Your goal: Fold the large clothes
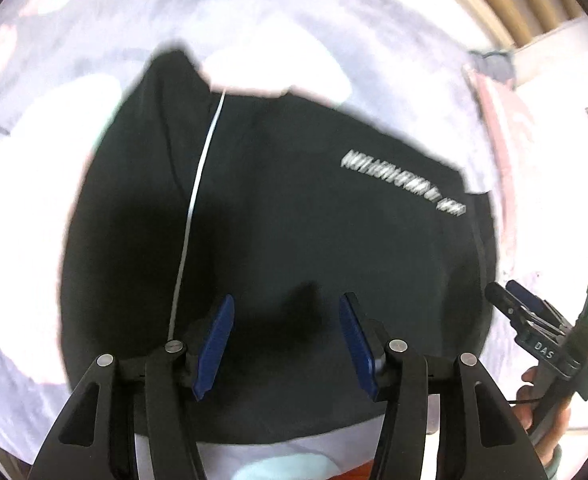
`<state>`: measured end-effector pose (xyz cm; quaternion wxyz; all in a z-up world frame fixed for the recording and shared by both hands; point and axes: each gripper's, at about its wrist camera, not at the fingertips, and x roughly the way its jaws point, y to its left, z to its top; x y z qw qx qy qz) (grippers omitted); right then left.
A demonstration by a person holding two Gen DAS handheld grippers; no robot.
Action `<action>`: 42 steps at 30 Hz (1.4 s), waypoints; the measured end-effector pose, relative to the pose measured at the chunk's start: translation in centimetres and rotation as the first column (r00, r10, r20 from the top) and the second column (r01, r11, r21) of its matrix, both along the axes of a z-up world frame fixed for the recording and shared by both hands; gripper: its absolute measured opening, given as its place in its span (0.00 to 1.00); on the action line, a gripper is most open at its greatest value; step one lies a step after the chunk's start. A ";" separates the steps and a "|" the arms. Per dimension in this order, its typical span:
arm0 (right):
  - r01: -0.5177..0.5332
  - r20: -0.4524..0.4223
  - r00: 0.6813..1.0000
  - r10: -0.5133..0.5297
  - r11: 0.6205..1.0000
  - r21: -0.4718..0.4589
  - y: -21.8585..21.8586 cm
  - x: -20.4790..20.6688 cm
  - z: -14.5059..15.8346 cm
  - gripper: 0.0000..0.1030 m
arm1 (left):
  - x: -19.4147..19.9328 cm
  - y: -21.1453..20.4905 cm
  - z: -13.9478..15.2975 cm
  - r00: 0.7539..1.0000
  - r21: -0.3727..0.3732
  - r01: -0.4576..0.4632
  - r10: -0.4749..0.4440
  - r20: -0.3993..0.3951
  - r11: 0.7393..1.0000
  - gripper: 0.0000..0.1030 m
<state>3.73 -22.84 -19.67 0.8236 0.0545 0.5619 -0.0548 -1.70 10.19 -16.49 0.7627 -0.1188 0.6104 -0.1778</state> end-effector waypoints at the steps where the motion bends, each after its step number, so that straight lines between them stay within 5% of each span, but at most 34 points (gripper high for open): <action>1: -0.001 0.024 1.000 0.001 1.000 -0.010 0.2 -0.1 1.6 0.80 | -0.2 0.1 1.8 0.999 0.015 -0.003 0.003 0.048 1.000 0.54; 4: 0.003 0.091 0.996 -0.002 1.000 -0.014 0.5 -0.5 5.7 0.81 | -0.2 0.4 7.7 0.975 0.071 -0.008 -0.008 0.220 0.997 0.54; 7: -0.019 0.149 0.989 0.008 0.997 0.072 0.5 -0.4 9.0 0.81 | -1.3 0.4 13.4 0.907 0.056 0.010 -0.033 0.419 0.998 0.54; 9: -0.025 0.193 0.981 0.001 0.992 0.125 0.6 -0.4 11.5 0.81 | -1.6 0.1 16.0 0.883 0.055 0.009 -0.034 0.468 0.998 0.54; 13: -0.024 0.234 0.972 0.009 0.998 0.063 1.5 -1.0 15.3 0.81 | -2.6 -0.8 20.3 0.839 0.178 -0.051 -0.055 0.541 0.983 0.54; 15: -0.012 0.242 0.970 0.002 0.999 0.042 1.9 -1.3 16.7 0.81 | -3.3 -1.5 21.5 0.814 0.170 -0.062 -0.049 0.578 0.983 0.55; 27: 0.012 0.249 0.968 0.009 0.997 -0.079 2.3 -2.3 19.6 0.81 | -3.1 -4.6 21.2 0.837 0.214 -0.086 -0.046 0.545 0.973 0.55; 42: 0.031 0.208 0.978 -0.026 0.999 -0.021 1.1 -3.4 17.6 0.81 | -3.6 -5.4 19.1 0.855 0.322 -0.090 -0.093 0.511 0.942 0.55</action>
